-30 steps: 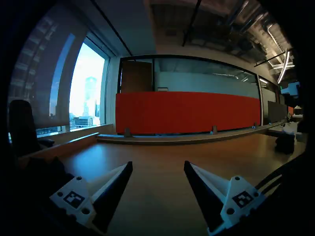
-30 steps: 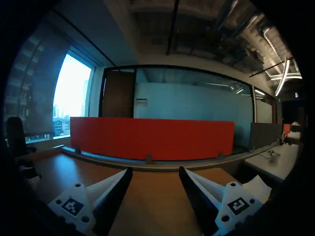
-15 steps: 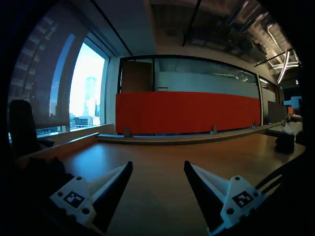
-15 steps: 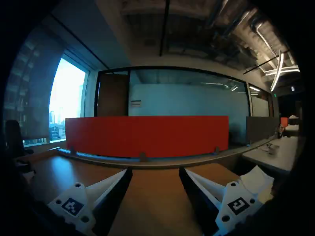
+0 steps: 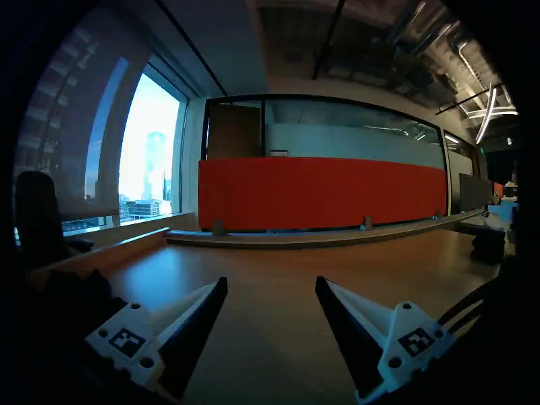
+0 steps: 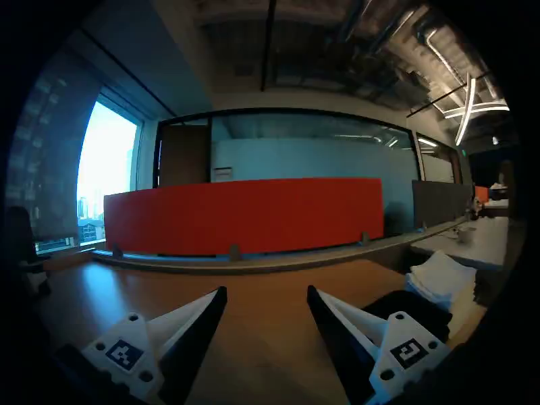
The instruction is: Fold towel
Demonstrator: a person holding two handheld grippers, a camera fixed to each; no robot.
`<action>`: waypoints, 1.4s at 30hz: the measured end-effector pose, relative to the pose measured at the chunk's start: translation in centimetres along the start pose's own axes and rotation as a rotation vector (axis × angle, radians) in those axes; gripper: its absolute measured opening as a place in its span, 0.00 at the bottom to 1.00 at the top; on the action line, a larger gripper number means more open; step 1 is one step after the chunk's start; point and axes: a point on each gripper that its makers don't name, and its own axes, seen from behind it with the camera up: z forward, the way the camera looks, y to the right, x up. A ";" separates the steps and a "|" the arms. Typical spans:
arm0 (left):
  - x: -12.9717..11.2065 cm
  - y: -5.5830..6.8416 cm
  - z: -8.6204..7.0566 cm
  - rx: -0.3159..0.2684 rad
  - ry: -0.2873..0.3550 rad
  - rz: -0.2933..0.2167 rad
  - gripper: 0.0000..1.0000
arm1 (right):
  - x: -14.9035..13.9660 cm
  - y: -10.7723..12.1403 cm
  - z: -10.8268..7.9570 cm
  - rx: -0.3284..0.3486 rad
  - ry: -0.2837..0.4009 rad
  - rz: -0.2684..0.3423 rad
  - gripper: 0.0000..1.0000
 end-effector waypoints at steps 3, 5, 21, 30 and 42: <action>0.0 0.0 0.0 0.000 0.000 0.000 0.97 | -1.0 -0.3 0.1 0.014 -0.004 -0.010 0.92; 0.0 0.0 0.0 0.000 0.000 0.000 0.97 | -1.4 -0.3 0.2 0.015 -0.006 -0.021 0.92; -0.1 0.1 0.0 0.000 0.000 0.000 0.97 | -3.6 -0.3 0.2 0.011 -0.018 -0.058 0.92; -0.1 0.1 0.0 0.000 0.000 -0.001 0.97 | -4.2 -0.7 -0.1 0.023 -0.027 -0.058 0.92; -0.1 0.1 0.0 0.000 0.000 0.000 0.97 | -4.3 -1.0 -0.4 0.035 -0.024 -0.055 0.92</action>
